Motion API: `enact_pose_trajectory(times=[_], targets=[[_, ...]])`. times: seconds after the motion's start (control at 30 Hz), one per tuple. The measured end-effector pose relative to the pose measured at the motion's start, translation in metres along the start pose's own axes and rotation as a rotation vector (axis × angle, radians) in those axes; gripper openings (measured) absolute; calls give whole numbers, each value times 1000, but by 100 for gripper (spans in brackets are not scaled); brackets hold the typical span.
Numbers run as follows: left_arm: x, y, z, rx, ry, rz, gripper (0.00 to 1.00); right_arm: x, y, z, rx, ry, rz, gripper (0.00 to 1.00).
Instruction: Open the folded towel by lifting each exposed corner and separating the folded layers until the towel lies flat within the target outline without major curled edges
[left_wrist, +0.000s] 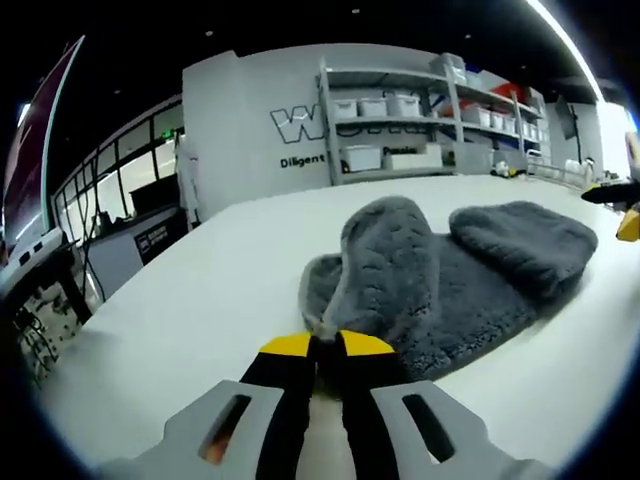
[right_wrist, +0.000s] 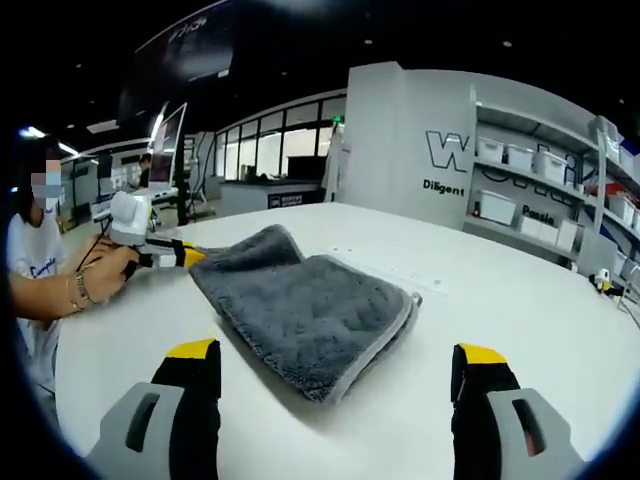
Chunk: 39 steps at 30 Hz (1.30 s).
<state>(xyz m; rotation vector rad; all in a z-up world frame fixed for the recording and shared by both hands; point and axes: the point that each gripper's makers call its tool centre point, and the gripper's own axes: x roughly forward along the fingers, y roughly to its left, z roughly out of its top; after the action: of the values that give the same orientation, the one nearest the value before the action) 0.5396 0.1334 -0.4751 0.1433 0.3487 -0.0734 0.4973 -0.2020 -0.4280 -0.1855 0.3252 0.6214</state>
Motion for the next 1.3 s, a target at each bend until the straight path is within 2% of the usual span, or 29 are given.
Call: enact_pose_trajectory(times=[0.13,0.33,0.4,0.5,0.67,0.77,0.87,1.0,1.03,1.13,1.3], targets=[[-1,3,-4,-11,12,10,17,0,0,-1,0,3,0,97],[-7,17,-8,-66,50,61,56,2,2,-2,-4,11,2,97],[-9,16,-9,-101,56,43,67,3,2,-2,-5,15,3,97],[-8,9,-5,-149,33,-10,79,4,3,-3,-8,19,4,97],[-9,-3,6,-225,-7,-92,93,5,4,-4,-10,24,5,97],[-9,-15,23,-236,-81,-161,98,6,5,-3,-8,22,10,97],[-10,-16,41,-169,-172,-160,99,7,6,-4,-11,28,11,97],[-15,-34,60,-105,-240,-250,100,9,5,-7,-13,40,8,98],[-17,-39,63,-93,-251,-279,100,9,5,-7,-13,42,6,98],[-19,-44,64,-18,-240,-288,99,11,6,-9,-12,50,11,98],[-24,-47,67,6,-255,-306,99,10,10,-8,-17,38,32,99]])
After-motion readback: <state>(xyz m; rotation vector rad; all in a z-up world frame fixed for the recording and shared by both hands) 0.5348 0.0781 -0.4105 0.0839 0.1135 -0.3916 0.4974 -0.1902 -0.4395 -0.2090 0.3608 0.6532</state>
